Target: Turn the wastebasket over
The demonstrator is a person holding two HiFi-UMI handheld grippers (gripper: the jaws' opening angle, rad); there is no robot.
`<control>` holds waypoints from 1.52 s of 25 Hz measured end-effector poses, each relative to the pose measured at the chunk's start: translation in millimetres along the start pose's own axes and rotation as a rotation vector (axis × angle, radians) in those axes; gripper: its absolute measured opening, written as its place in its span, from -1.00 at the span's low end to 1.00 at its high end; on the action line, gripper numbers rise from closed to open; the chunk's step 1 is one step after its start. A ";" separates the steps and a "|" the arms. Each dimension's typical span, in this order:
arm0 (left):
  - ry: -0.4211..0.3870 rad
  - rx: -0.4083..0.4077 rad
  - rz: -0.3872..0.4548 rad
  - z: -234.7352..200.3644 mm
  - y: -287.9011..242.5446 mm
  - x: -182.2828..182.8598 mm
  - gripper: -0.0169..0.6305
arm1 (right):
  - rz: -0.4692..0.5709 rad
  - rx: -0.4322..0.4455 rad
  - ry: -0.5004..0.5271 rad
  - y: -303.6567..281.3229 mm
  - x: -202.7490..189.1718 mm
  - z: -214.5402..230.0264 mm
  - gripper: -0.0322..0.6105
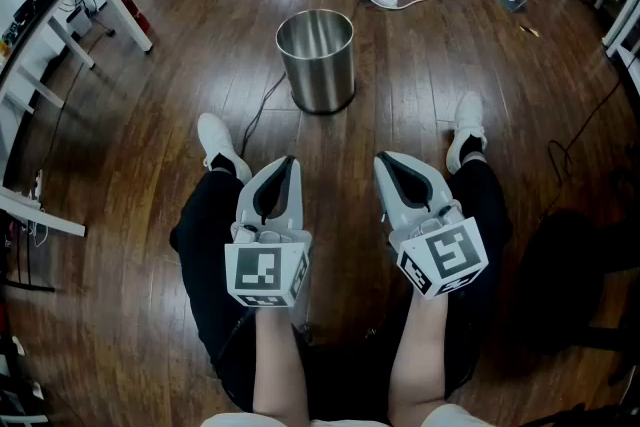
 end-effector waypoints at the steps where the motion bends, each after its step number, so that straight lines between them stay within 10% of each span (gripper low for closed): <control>1: 0.001 0.000 -0.002 -8.0 -8.2 0.3 -0.90 | 0.000 0.006 0.011 -10.5 2.4 0.7 -0.93; 19: 0.117 0.015 0.037 -157.6 -177.8 -20.2 -0.90 | -0.086 -0.042 0.124 -206.1 24.1 43.5 -0.93; 38: 0.069 0.234 0.009 -260.9 -271.3 -29.0 -0.90 | -0.301 0.306 0.179 -397.2 29.9 121.3 -0.93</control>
Point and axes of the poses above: the fingertips, and each gripper's own axes: y backward along the fingers, z to its right, x out of its top, the point moved 9 cm from there along y, backward along the fingers, and after that the axes turned 6 degrees about -y, right-handed, at the moved point
